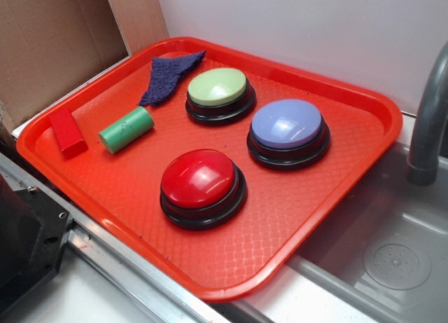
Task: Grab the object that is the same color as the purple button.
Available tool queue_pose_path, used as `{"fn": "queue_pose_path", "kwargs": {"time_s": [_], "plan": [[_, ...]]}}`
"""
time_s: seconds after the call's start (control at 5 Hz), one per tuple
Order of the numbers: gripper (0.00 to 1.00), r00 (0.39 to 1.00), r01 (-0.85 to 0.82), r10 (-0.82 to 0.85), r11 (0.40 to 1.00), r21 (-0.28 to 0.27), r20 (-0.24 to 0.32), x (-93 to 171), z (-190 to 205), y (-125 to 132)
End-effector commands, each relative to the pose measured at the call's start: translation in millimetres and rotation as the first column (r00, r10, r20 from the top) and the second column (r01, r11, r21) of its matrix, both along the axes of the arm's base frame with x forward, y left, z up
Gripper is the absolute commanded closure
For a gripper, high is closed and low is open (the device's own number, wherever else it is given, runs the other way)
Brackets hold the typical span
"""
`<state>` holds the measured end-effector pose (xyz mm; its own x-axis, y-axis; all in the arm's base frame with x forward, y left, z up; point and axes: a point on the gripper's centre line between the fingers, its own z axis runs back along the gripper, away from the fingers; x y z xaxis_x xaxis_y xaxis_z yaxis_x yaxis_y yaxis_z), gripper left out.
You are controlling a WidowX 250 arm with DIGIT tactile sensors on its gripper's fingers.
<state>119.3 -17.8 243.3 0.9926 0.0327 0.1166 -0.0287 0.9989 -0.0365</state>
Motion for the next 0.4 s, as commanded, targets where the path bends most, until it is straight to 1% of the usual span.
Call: {"fn": "queue_pose_path", "kwargs": {"time_s": [0.0,0.2], "plan": [[0.00,1.000,0.000,0.000,1.000,0.000,0.000,0,0,0],[0.00,0.989,-0.144,0.144,0.989,-0.023,-0.022,21,-22,5]]}}
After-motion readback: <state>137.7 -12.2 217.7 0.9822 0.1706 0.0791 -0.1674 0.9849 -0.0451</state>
